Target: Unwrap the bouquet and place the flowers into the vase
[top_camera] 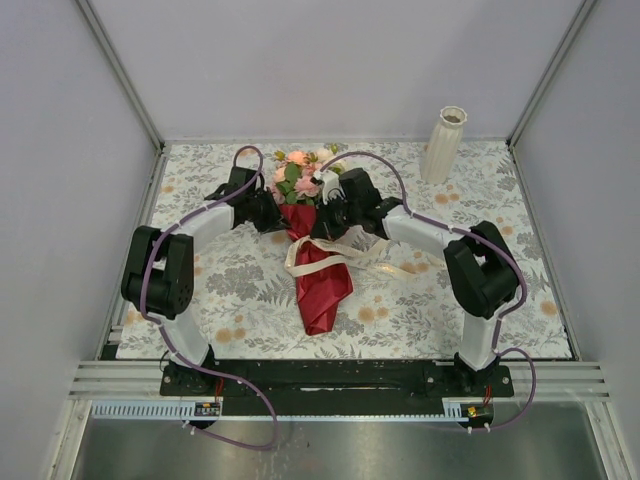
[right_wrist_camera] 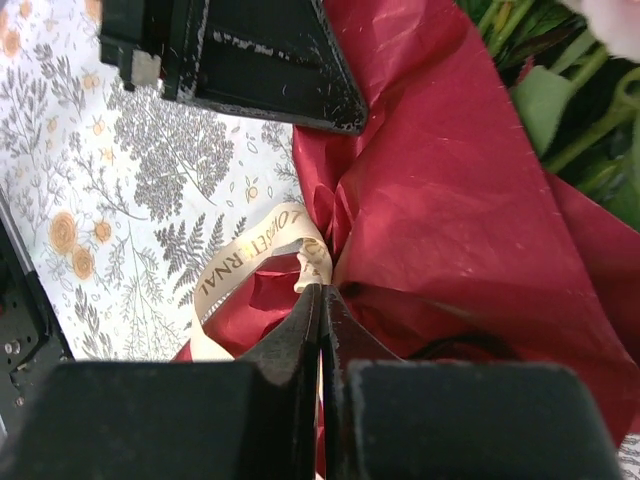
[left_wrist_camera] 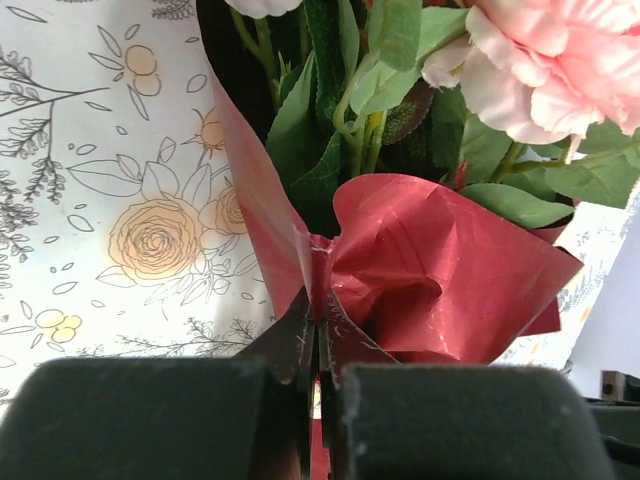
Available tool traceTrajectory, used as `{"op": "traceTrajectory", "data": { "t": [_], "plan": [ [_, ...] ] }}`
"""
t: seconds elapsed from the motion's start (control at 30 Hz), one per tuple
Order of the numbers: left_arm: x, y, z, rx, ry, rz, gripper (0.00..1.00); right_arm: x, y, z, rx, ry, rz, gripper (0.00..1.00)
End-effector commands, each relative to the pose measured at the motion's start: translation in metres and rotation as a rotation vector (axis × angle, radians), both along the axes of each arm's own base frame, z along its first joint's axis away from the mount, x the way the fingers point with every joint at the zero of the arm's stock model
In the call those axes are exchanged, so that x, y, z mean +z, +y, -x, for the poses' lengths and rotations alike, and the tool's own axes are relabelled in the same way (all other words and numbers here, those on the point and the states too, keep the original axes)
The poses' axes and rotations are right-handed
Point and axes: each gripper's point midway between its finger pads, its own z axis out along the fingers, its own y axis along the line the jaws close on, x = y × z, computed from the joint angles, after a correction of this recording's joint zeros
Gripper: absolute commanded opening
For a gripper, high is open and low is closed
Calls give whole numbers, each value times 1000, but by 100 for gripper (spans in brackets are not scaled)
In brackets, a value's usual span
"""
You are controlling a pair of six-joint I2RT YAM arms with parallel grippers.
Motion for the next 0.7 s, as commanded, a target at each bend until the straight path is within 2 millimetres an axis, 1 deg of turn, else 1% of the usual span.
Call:
{"op": "traceTrajectory", "data": {
  "t": [0.0,0.03,0.1,0.13,0.27,0.3,0.37,0.4,0.43,0.47,0.5,0.57,0.67],
  "plan": [
    [1,9,-12,26,-18,-82,0,57,-2,-17,-92,-113,-108,0],
    [1,9,-12,25,-16,-84,0,62,-6,-20,-116,-125,-108,0],
    [-1,12,-11,33,-7,-97,0,65,-18,-25,-175,-136,-97,0],
    [-1,13,-11,32,-8,-106,0,74,-23,-34,-219,-172,-112,0],
    [-2,15,-10,25,-5,-122,0,93,-66,-54,-426,-236,-97,0],
    [-2,15,-10,24,-4,-120,0,96,-78,-56,-470,-252,-88,0],
    [-4,15,-9,22,2,-120,0,109,-104,-62,-571,-293,-72,0],
    [-3,15,-9,22,1,-119,0,115,-121,-66,-648,-314,-53,0],
    [-3,15,-8,24,2,-121,0,126,-136,-68,-712,-343,-47,0],
    [-3,15,-9,26,0,-121,0,131,-155,-67,-781,-359,-18,0],
    [-1,15,-9,30,-2,-119,0,139,-178,-68,-892,-389,14,0],
    [1,15,-10,39,-9,-119,0,161,-218,-67,-1070,-456,46,0],
    [3,14,-9,41,-19,-122,0,199,-261,-67,-1212,-538,54,0]
  ]
}}
